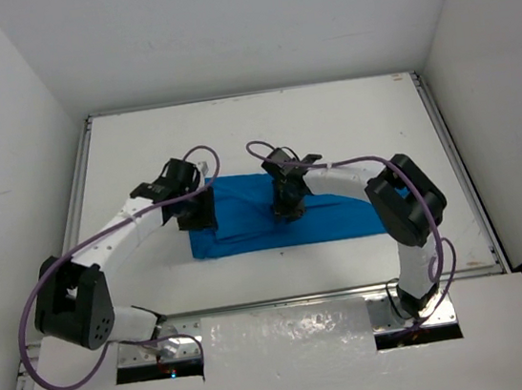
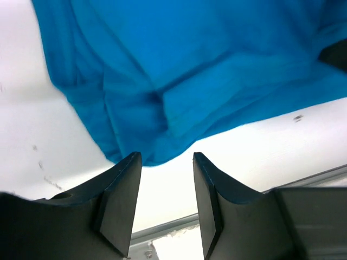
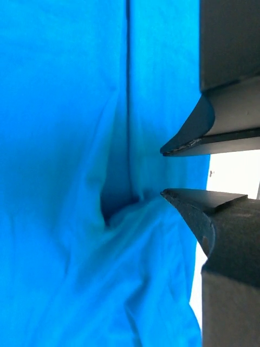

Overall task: Fold and stack the t-shirts
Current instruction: Fold the other side of the tshirt into a rectangle

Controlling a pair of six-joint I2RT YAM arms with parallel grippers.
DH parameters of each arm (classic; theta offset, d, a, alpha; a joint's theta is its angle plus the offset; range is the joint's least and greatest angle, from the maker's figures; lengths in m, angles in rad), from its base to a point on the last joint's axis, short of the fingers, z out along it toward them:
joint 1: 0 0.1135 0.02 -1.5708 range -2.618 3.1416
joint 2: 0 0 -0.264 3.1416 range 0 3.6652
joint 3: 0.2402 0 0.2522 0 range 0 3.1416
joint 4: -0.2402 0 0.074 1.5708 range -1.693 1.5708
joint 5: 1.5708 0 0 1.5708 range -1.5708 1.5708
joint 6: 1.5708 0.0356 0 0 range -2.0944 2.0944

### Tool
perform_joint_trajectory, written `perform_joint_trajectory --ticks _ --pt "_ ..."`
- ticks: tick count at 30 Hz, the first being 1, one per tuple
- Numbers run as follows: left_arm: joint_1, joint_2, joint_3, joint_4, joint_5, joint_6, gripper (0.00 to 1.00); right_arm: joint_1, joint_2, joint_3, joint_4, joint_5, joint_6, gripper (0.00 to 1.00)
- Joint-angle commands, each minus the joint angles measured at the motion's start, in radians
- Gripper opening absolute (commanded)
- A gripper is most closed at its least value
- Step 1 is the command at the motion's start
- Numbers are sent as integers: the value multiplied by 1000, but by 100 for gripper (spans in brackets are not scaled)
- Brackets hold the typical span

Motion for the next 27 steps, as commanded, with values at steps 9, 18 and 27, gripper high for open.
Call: perform_joint_trajectory --ticks 9,18,27 --pt "-8 187 80 235 194 -51 34 11 -27 43 193 -102 -19 31" --pt "-8 209 -57 286 141 -62 34 13 25 -7 202 -145 4 31" --pt "-6 274 -40 193 44 -62 34 11 10 54 98 -106 -25 32"
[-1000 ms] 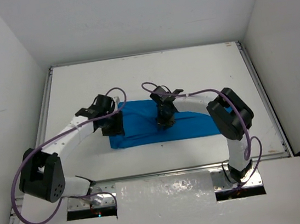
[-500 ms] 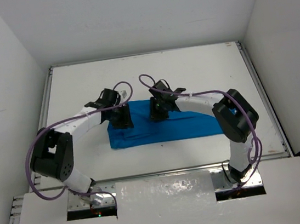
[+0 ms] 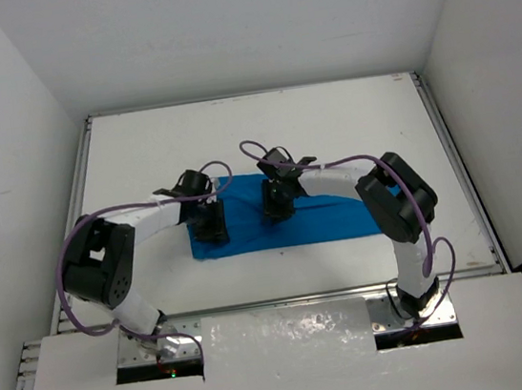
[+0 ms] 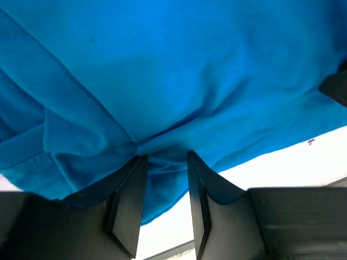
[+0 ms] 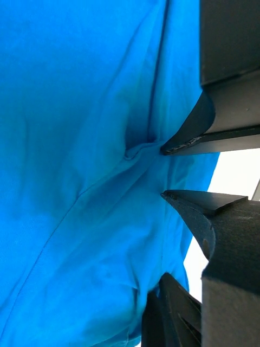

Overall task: Fold and stack the t-shirts
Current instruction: Fold the other side of the tshirt into a rectangle, then rotate the tshirt 90 degrees

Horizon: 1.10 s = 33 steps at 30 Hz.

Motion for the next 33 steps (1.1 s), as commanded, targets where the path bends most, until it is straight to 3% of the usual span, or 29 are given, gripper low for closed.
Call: perform_joint_trajectory --ticks 1,5,8,11,16,17,19,24,27,33 --pt "-3 29 60 -53 -77 2 34 4 -47 56 -58 33 -20 32" --pt "9 -38 115 -128 -107 -12 36 -8 -116 91 -95 88 -60 35" --pt "39 -90 192 -201 -110 -12 39 -51 -165 75 -100 82 -49 44" --pt "124 -97 322 -245 -98 9 41 -103 -176 41 -108 43 -40 46" --pt "205 -22 370 -229 -47 86 44 -174 -277 -22 -124 71 -81 49" --pt "213 -5 377 -214 -41 97 45 -191 -297 -48 -128 71 -110 56" --pt "216 61 399 -203 -56 107 46 -244 -349 -45 -181 88 -187 62" --pt "234 197 485 -183 -102 86 49 -407 -429 -39 -348 180 -322 64" --pt "245 282 558 -196 -140 97 55 -539 -481 -85 -356 151 -352 66" --pt "257 363 594 -177 -142 118 55 -712 -475 -76 -391 132 -486 67"
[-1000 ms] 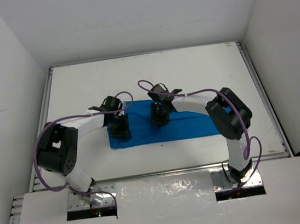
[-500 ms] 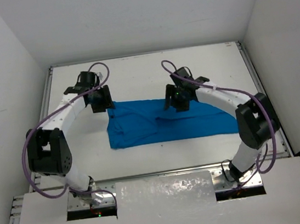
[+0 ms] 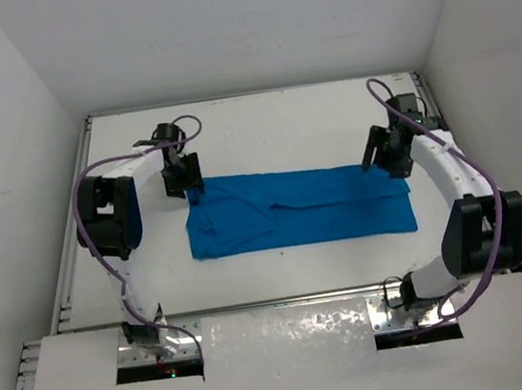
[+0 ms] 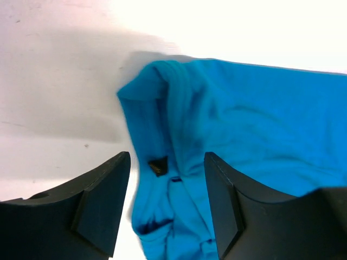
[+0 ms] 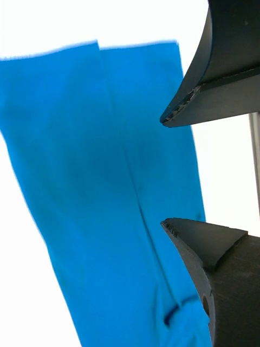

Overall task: Fold and stack the t-shirts
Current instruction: Rotate the tshirt 90 degrees

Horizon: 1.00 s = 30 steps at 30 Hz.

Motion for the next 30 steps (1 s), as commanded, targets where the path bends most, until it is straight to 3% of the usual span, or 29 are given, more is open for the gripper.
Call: perform_joint_trajectory --ticks 1,4,7,8,11,16,23,25,26,28,29,30 --pt "12 6 30 22 -17 20 55 -55 5 7 -39 -12 -129 67" --pt "12 38 36 27 -7 17 50 -109 55 10 -48 -32 -178 67" --pt "12 63 45 47 4 14 30 -144 102 7 -42 -67 -205 67" --pt "12 80 53 48 4 12 17 -155 111 5 -36 -64 -206 67" --pt "12 130 112 33 -2 16 0 -167 115 5 -5 -67 -212 67" --pt "12 218 293 28 7 23 0 -175 174 41 -10 -96 -186 67" --pt "12 406 600 125 52 40 0 -175 122 -45 85 -139 -94 67" --pt "12 445 675 166 98 25 12 -175 115 -68 97 -144 -90 67" --pt "12 452 677 183 111 0 29 -175 108 -74 117 -154 -94 67" --pt "12 443 665 205 150 -9 46 -175 108 -67 127 -159 -123 67" --pt "12 401 647 217 156 -15 65 -175 112 -61 139 -156 -131 67" --pt "12 373 607 240 156 -15 74 -175 114 -54 150 -148 -143 67"
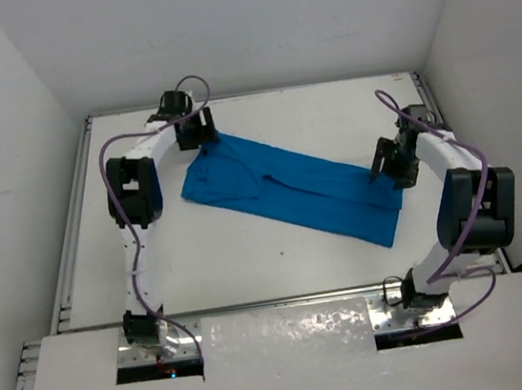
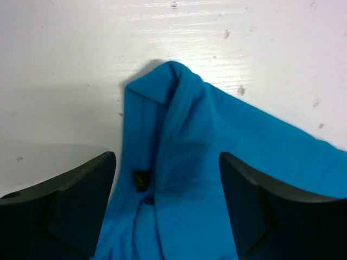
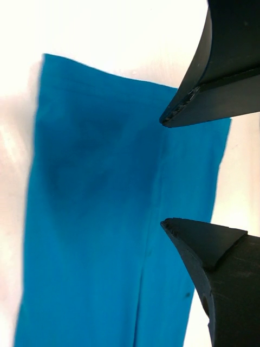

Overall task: Fold and stack the t-shirts
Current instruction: Rotate the tshirt 90 degrees

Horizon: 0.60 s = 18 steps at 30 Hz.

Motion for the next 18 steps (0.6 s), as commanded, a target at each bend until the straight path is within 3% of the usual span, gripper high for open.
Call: perform_joint_trajectory --ticks 1,7,10,11,16,18 --pt "7 -109 -30 83 45 -19 76 -5 -31 34 85 -10 -25 67" --pt "7 -267 -12 -136 -152 51 77 -4 27 90 142 8 -137 66" --pt "6 -379 -155 -137 -158 3 75 -2 47 78 177 -62 -217 65" --pt "4 -414 -273 -112 -151 -27 74 1 57 82 173 -61 -269 65" --pt "-17 -569 -588 -43 -177 -174 72 4 136 166 111 58 -369 65" --pt "-33 -617 -648 -12 -173 -203 72 9 145 185 133 80 -381 66"
